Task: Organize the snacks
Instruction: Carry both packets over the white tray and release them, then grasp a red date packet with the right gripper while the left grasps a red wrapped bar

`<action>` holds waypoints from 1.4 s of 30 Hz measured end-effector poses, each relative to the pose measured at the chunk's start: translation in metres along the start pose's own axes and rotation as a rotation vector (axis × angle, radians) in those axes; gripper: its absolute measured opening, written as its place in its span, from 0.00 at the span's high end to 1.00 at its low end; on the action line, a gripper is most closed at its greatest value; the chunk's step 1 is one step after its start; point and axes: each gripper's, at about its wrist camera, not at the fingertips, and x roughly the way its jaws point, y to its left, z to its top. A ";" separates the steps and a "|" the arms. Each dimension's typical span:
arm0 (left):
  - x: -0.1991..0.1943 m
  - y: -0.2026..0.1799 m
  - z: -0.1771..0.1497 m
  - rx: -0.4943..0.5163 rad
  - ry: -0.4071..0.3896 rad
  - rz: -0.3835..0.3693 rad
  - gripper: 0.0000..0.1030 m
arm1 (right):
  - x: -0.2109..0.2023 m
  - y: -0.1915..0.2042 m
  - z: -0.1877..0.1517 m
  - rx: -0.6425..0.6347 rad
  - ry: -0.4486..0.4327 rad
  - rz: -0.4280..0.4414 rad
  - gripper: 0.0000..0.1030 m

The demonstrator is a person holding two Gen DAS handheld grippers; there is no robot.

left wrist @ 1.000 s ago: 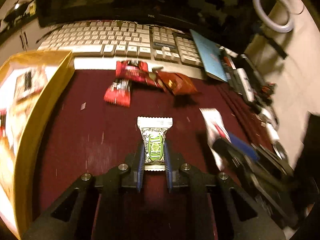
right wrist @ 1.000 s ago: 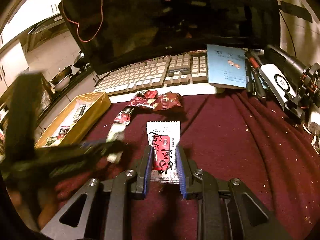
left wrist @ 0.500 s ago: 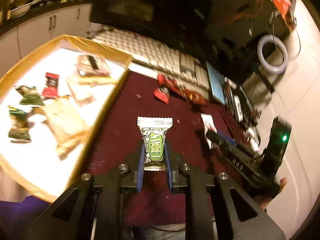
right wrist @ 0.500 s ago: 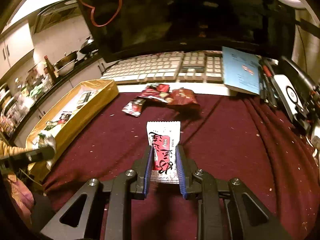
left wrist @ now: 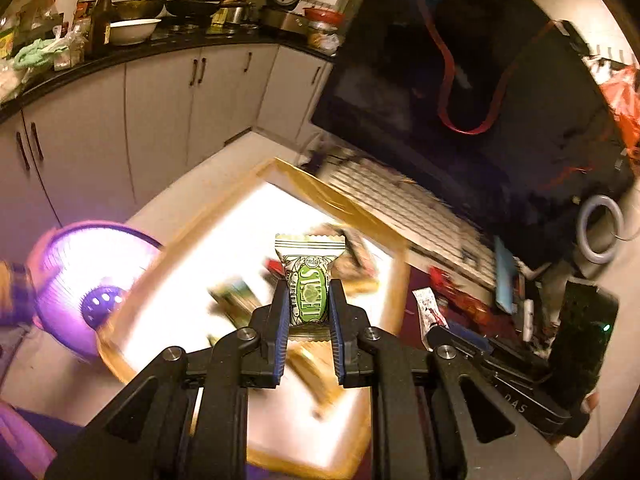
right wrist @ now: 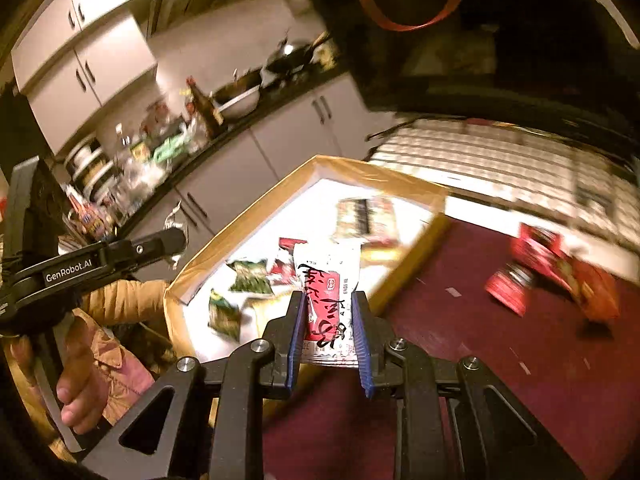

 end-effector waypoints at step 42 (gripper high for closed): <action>0.052 -0.119 -0.101 0.152 0.180 -0.144 0.29 | -0.079 -0.103 -0.068 0.245 -0.078 -0.048 0.39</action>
